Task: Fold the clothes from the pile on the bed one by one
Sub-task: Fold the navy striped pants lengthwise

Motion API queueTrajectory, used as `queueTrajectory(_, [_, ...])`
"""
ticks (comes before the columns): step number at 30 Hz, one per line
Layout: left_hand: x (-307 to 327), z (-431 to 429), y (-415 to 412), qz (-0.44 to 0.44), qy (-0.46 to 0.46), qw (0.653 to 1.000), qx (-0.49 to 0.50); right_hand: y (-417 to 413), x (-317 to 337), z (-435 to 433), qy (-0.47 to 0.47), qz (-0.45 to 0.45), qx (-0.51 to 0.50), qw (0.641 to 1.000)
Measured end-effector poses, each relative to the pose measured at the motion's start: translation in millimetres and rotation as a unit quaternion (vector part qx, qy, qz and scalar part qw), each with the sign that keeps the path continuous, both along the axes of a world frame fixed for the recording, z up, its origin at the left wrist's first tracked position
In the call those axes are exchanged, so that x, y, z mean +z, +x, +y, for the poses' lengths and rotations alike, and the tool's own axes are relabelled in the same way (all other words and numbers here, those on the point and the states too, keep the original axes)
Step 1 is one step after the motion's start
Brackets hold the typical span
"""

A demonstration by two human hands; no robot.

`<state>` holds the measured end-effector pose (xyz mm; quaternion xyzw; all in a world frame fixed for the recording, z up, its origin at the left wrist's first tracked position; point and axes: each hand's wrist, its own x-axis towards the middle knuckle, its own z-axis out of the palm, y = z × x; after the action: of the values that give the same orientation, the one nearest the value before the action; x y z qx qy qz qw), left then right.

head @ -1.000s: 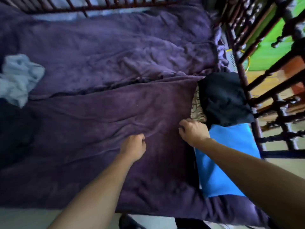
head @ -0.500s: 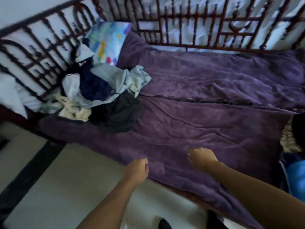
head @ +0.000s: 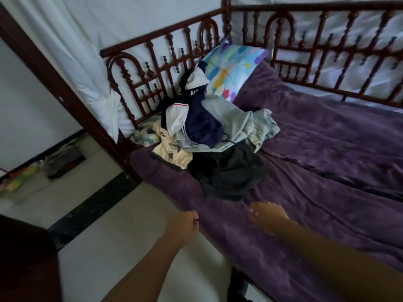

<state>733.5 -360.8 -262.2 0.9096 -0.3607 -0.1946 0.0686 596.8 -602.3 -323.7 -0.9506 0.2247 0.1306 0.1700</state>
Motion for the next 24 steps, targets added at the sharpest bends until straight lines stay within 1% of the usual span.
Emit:
queueTrajectory(5, [-1.9, -14.5, 101.3, 0.016, 0.022, 0.999, 0.022, 104.2, -15.5, -16.1, 0.038, 0.009, -0.003, 0.999])
queueTrajectory(9, [-0.4, -31.2, 177.6, 0.031, -0.003, 0.998, 0.057, 178.0, -15.2, -25.6, 0.029, 0.013, 0.010, 0.999])
queueTrajectory(14, [-12.9, -40.0, 252.9, 0.060, -0.007, 0.997, 0.051, 254.6, -10.9, -40.7, 0.034, 0.026, 0.001, 0.999])
queueTrajectory(18, [-40.3, -60.7, 326.1, 0.076, 0.015, 0.997, 0.011, 318.4, -21.1, -63.2, 0.028, 0.043, -0.038, 0.998])
queueTrajectory(21, [-62.4, -80.9, 384.1, 0.099, 0.008, 0.994, -0.037, 362.4, -35.7, -79.1, 0.018, 0.075, -0.085, 0.993])
queueTrajectory(24, [-80.3, -100.8, 440.7, 0.127, 0.020, 0.988, -0.089, 407.2, -56.1, -91.7, 0.020, 0.112, -0.137, 0.984])
